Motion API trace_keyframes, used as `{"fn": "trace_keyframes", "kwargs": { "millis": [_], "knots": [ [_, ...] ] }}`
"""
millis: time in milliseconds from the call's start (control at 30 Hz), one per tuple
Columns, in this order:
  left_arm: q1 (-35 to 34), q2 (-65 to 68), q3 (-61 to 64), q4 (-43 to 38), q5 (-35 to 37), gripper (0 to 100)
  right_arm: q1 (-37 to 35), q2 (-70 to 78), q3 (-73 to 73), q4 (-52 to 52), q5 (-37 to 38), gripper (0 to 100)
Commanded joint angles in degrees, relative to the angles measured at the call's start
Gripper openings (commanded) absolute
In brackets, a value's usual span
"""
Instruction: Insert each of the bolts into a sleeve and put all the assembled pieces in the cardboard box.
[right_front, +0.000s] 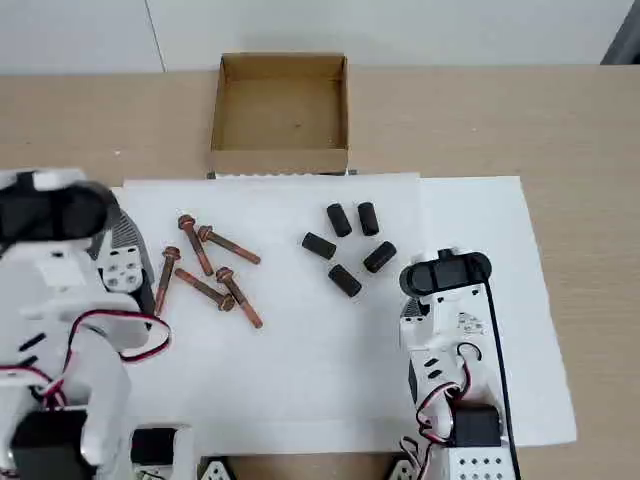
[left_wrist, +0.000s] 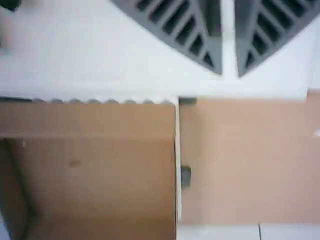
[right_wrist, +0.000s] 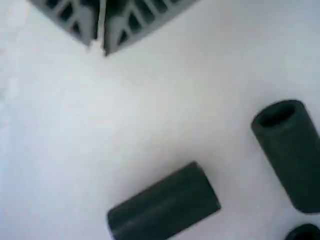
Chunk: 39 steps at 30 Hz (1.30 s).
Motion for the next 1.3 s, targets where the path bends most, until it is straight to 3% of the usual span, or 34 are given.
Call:
{"fn": "trace_keyframes", "kwargs": {
  "millis": [0, 267, 433, 800, 933, 1267],
  "knots": [
    [-0.3, 1.9, -3.8, 2.8, 2.0, 1, -0.3, -0.7, 0.7, -1.5, 0.6, 0.4],
    [-0.3, 2.5, -4.1, 5.7, 1.7, 1, 0.2, -0.7, -2.5, 0.7, 0.0, 0.4],
    [-0.3, 9.8, -4.6, 5.9, 1.7, 1, 0.7, -0.7, -14.6, 9.0, -7.0, 0.4],
    [0.0, 15.1, -4.1, 2.4, 2.0, 1, 0.9, 0.7, -27.5, 16.7, -1.2, 0.4],
    [-0.1, 15.2, -2.3, 1.6, 2.0, 1, 0.8, 10.9, -34.7, 16.7, -1.6, 0.4],
    [0.0, 15.2, 4.6, -3.1, 1.9, 1, -1.3, 53.3, -65.0, 20.2, -3.3, 0.4]
  ]
}}
